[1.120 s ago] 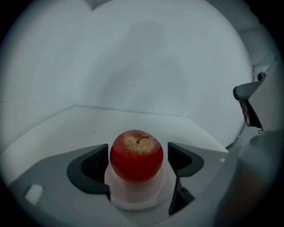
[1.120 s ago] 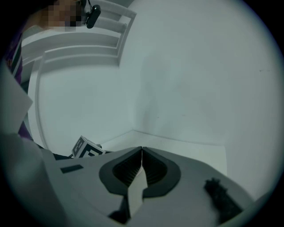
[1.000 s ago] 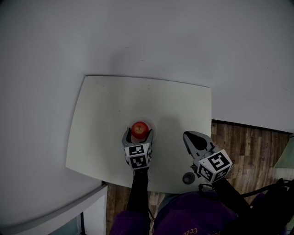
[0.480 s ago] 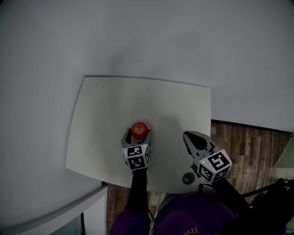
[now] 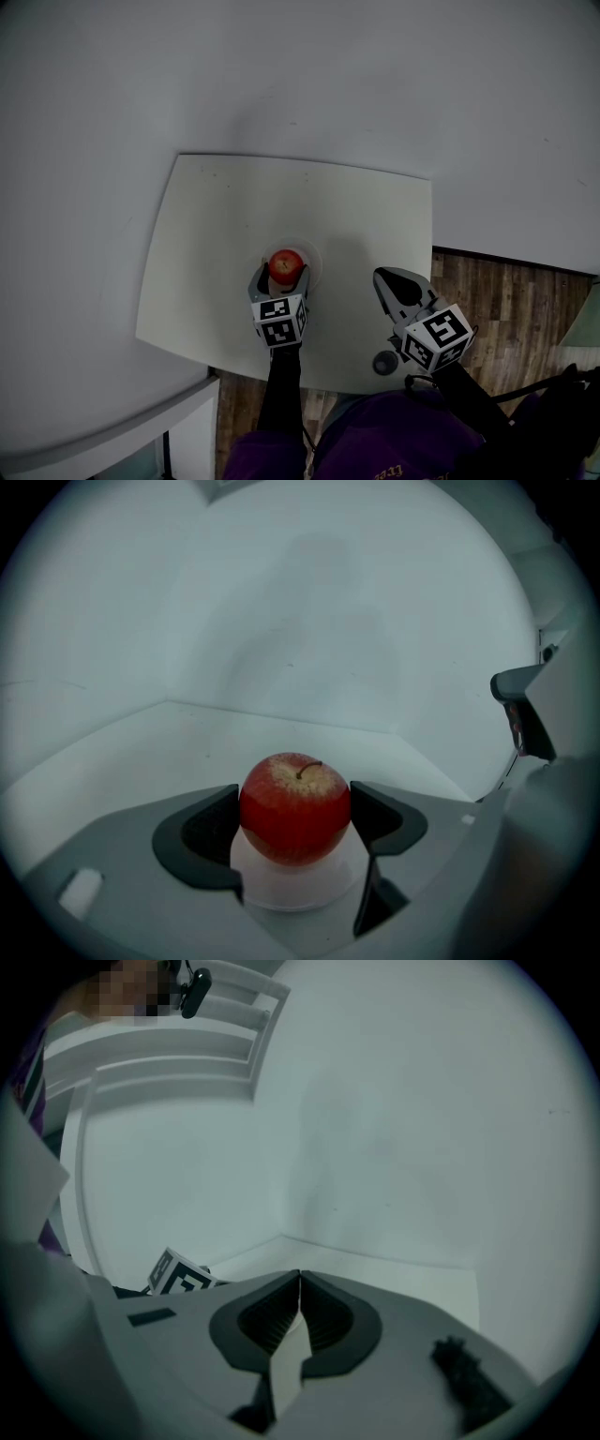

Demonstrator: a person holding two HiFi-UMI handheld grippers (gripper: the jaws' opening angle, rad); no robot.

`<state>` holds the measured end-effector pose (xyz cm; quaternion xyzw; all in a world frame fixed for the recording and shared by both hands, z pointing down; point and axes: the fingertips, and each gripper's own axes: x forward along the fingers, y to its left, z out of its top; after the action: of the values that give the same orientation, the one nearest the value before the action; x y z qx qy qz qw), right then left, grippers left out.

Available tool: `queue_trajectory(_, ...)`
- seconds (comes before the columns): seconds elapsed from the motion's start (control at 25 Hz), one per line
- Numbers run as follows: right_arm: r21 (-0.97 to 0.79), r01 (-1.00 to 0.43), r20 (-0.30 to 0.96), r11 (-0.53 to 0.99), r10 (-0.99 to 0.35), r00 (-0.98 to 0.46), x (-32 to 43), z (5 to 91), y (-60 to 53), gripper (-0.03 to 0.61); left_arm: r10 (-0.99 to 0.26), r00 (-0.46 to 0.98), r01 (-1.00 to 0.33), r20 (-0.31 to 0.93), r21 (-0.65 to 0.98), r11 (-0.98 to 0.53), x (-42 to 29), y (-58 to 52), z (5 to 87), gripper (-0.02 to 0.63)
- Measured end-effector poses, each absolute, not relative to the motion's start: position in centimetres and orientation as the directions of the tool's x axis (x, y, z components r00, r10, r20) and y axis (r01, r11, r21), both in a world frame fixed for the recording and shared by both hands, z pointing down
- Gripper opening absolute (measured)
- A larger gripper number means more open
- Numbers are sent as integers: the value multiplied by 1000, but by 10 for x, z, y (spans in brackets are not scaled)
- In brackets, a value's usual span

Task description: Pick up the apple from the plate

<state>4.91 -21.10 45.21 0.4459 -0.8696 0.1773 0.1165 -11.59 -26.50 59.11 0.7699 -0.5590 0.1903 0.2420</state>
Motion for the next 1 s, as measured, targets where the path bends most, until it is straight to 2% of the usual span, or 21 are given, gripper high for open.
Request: queue_trajectory(1.0,-184,-781,332,597,-710,-621,35,437,-187,11,-785,317,-948,532,172,-267,-116,-227,568,377)
